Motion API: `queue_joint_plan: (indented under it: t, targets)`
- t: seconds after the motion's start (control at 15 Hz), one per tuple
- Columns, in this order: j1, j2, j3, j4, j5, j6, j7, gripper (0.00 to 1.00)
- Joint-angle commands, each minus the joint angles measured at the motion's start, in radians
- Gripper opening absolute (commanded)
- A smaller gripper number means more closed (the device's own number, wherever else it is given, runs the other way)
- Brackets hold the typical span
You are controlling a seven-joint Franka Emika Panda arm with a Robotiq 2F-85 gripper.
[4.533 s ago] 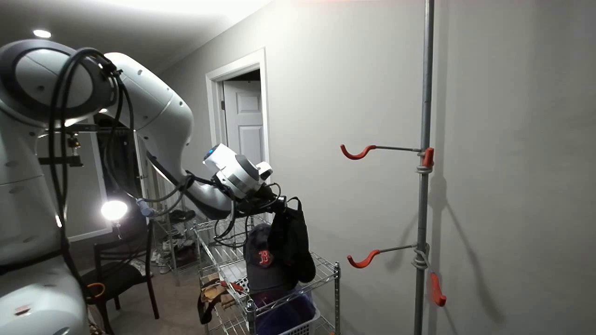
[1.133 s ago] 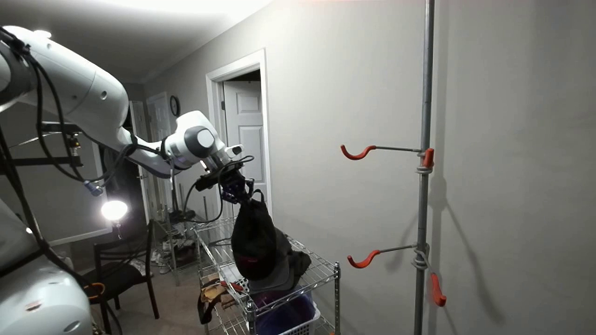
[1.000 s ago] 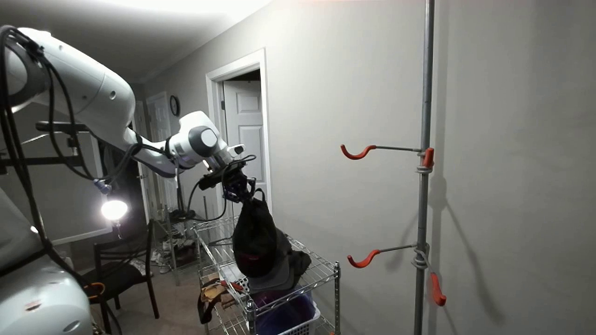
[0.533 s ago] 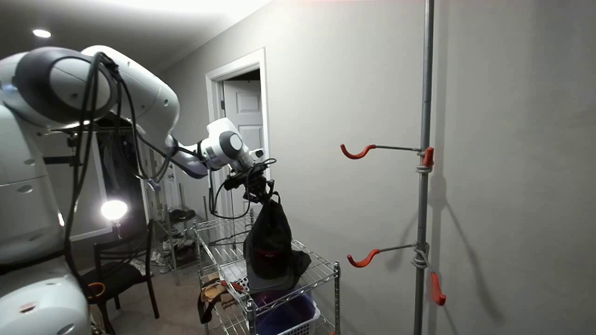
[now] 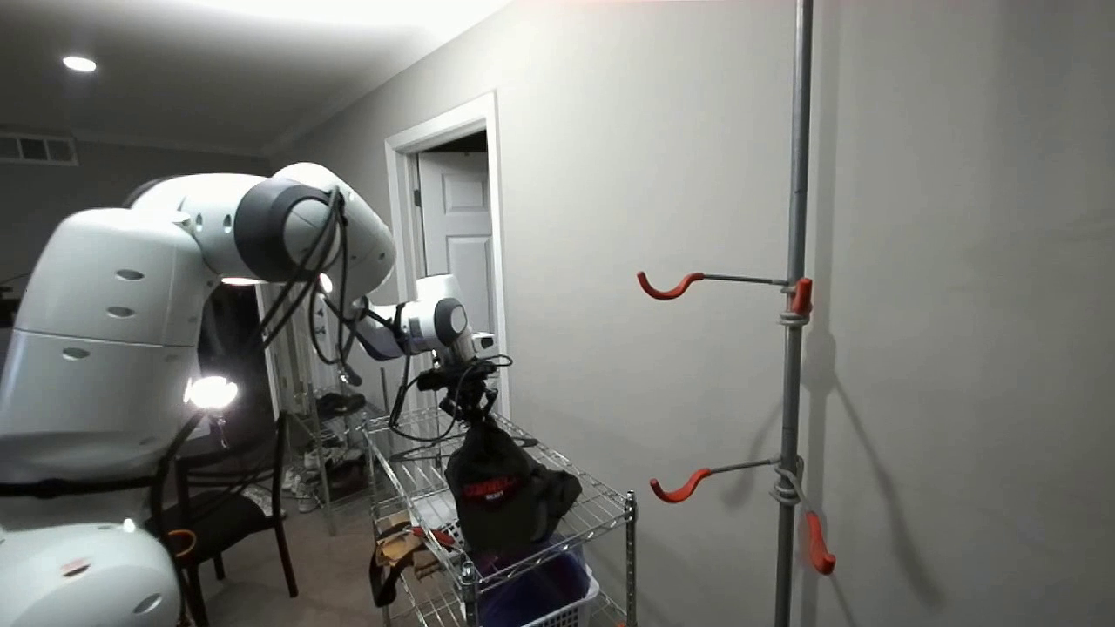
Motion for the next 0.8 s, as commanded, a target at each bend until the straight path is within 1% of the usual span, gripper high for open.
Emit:
queue_joint_plan:
  t: [0.0, 0.2, 0.33, 0.4, 0.47, 0.73]
  targets:
    - [0.020, 0.045, -0.009, 0.086, 0.041, -0.051, -0.042, 0.03]
    - [0.018, 0.060, -0.029, 0.121, 0.034, -0.044, -0.031, 0.03]
    - [0.018, 0.069, -0.054, 0.143, 0.017, -0.032, -0.011, 0.03]
    - [0.017, 0.072, -0.066, 0.152, 0.010, -0.037, -0.010, 0.29]
    - [0.012, 0.073, -0.075, 0.157, 0.014, -0.037, -0.015, 0.29]
    - [-0.004, 0.077, -0.104, 0.158, 0.021, -0.030, -0.028, 0.54]
